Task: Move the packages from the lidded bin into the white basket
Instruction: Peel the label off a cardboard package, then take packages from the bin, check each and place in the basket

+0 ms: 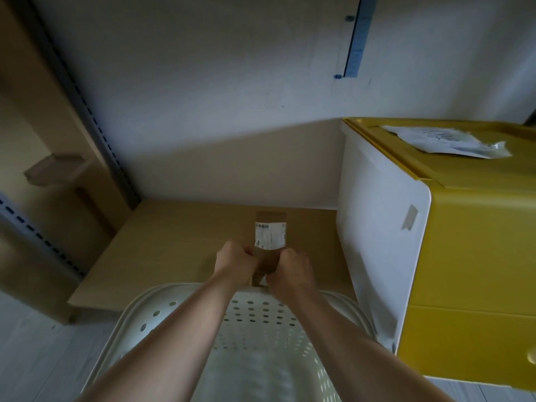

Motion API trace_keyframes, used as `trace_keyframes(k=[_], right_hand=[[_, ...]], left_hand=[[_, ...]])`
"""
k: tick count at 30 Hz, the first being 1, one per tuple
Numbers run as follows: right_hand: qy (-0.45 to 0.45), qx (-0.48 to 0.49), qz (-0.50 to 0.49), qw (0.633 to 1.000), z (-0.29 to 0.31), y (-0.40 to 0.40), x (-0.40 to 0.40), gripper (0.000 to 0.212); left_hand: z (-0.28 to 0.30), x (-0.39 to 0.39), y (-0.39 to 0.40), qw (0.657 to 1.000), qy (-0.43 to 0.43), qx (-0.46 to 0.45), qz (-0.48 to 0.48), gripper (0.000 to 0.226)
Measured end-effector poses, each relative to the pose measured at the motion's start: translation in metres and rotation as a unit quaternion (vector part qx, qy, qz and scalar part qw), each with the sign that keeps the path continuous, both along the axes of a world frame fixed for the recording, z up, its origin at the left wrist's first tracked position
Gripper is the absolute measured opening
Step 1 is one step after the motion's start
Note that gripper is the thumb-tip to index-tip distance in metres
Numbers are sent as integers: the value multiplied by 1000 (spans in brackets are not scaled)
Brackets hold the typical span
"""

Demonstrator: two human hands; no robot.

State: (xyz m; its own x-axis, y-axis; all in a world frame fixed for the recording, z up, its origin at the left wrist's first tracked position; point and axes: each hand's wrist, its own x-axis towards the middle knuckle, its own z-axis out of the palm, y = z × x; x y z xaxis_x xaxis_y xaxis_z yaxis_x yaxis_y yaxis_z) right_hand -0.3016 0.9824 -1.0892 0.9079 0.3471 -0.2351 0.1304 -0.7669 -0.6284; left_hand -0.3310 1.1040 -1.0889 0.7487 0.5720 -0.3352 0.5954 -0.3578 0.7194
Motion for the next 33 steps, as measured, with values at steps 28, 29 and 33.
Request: trace_keyframes(k=[28,29,33], right_hand=[[-368,124,130,912,175,-184,-145,61],[-375,123,121,911,173,-194,-141,60],[-414,99,79,901,166,-241,-122,53]], left_hand=[[173,-154,-131,864,-424,195,-187,35],[174,-151,-139,857,-431,196,-203,35],[173,-136,-173,828,-438,216,-276,37]])
